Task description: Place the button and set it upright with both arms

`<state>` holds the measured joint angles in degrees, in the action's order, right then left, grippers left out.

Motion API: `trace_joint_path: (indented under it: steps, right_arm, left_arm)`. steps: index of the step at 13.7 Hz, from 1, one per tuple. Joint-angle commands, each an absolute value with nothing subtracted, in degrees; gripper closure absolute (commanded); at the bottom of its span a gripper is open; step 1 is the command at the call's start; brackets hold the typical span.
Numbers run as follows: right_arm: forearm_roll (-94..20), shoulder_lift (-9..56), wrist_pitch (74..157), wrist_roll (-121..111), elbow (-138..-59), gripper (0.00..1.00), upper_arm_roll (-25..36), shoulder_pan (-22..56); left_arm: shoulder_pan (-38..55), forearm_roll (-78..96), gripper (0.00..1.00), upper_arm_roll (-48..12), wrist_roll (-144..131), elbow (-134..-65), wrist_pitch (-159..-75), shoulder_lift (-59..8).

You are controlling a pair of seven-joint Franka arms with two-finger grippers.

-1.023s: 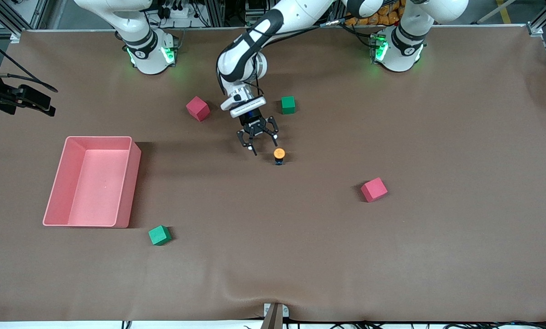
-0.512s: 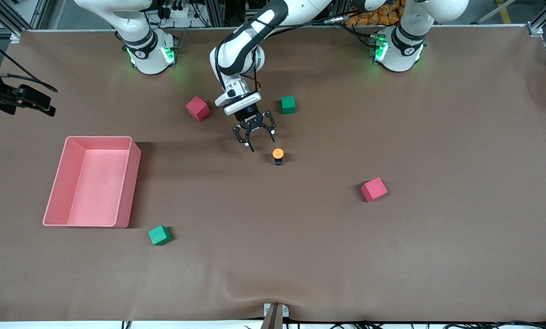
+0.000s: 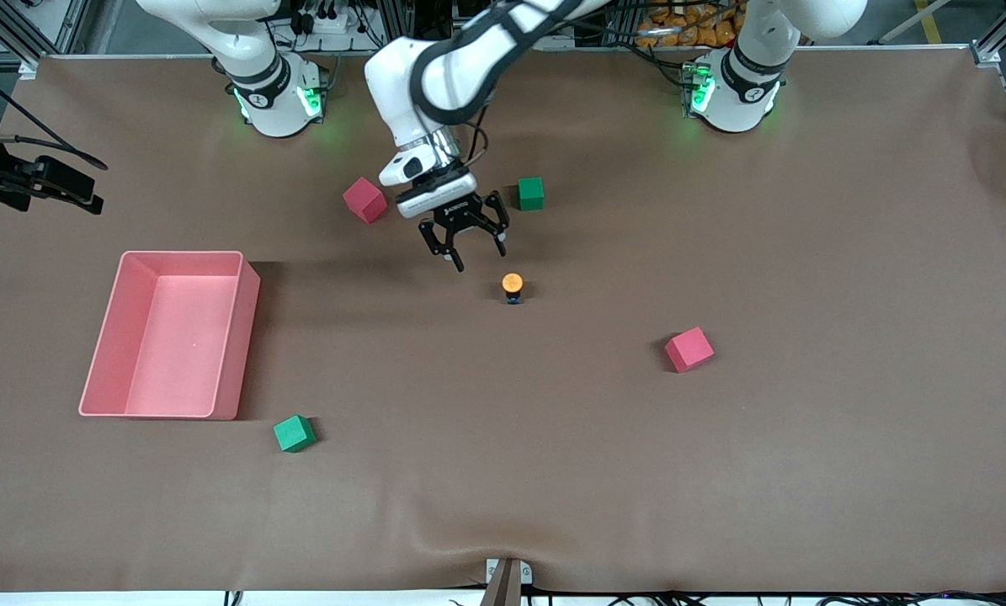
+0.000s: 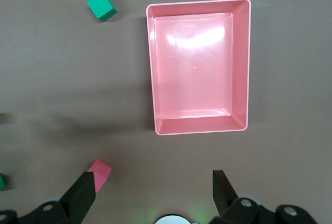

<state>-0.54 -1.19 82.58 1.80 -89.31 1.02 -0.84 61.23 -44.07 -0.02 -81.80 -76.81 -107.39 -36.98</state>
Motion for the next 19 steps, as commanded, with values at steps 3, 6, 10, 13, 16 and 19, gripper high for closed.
trace_joint_path:
  steps: [3, 6, 10, 13, 16, 19]
  right_arm:
    - [-0.8, -1.6, 82.5, 1.4, -89.4, 0.0, 1.0, -0.7]
    - [-0.8, -1.6, 82.5, 1.4, -89.3, 0.0, 1.0, -0.7]
    - [-0.8, -1.6, 82.5, 1.5, -89.3, 0.0, 0.9, -0.6]
    - [-0.8, -1.6, 82.4, 1.4, -89.3, 0.0, 1.0, -0.7]
    - [-0.8, -1.8, 82.0, 2.2, -89.4, 0.0, 1.1, -1.1]
    - [-1.0, -3.2, 79.3, 2.4, -89.1, 0.0, 1.2, -1.1]
  left_arm:
    - [50.7, -29.4, 0.18, -0.8, -64.4, -79.1, -109.4, -28.2]
    - [43.3, -20.1, 0.18, -0.6, -54.5, -79.1, -109.2, -24.3]
    - [36.8, -15.8, 0.18, -0.6, -54.4, -79.1, -106.2, -20.3]
    - [31.5, -10.8, 0.18, -0.6, -52.7, -79.1, -104.2, -17.3]
    - [26.6, -4.9, 0.18, -0.6, -47.8, -78.9, -102.8, -16.4]
    - [26.6, -4.8, 0.0, -0.9, -45.2, -79.2, -101.7, -16.4]
